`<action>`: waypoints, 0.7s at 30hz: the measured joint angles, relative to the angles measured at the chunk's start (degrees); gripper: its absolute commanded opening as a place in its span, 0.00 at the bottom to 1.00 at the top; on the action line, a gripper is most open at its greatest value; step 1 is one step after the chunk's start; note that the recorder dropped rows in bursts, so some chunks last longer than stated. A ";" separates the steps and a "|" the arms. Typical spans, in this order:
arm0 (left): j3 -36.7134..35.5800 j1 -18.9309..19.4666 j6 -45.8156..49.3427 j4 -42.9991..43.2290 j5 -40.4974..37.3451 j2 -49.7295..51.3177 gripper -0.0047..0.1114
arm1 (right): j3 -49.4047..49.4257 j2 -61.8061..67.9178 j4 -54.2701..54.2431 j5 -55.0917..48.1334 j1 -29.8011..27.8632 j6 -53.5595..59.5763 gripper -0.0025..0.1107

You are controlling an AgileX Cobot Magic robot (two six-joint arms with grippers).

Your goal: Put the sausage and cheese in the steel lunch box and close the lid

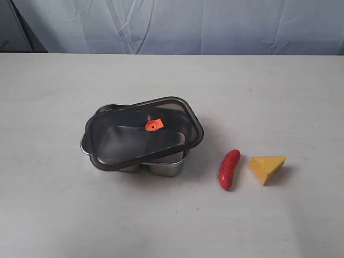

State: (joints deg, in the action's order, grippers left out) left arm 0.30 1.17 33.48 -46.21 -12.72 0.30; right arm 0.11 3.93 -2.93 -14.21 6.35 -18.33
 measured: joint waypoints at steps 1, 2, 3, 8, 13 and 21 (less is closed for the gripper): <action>0.00 0.00 0.00 0.00 0.00 0.00 0.04 | 0.00 0.00 0.28 0.00 0.00 0.00 0.01; 0.00 -0.04 0.00 0.00 0.00 0.00 0.04 | 0.00 0.00 0.79 0.11 0.00 0.00 0.01; 0.00 -0.14 0.00 0.00 0.00 0.00 0.04 | 0.00 0.00 1.05 0.45 0.00 0.00 0.01; 0.00 -0.79 0.00 0.00 -0.12 0.00 0.04 | 0.00 0.00 1.10 8.69 0.00 -0.10 0.01; 0.00 -0.79 0.00 0.00 -0.12 0.00 0.04 | 0.00 0.00 -18.71 25.30 0.00 -15.42 0.01; 0.00 -0.79 0.00 0.00 -0.12 0.00 0.04 | 0.00 -0.12 2.93 33.02 3.81 -44.19 0.01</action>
State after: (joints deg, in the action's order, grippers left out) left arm 0.30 0.39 33.48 -46.21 -12.85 0.30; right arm 0.11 3.80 0.00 18.81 10.16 -62.52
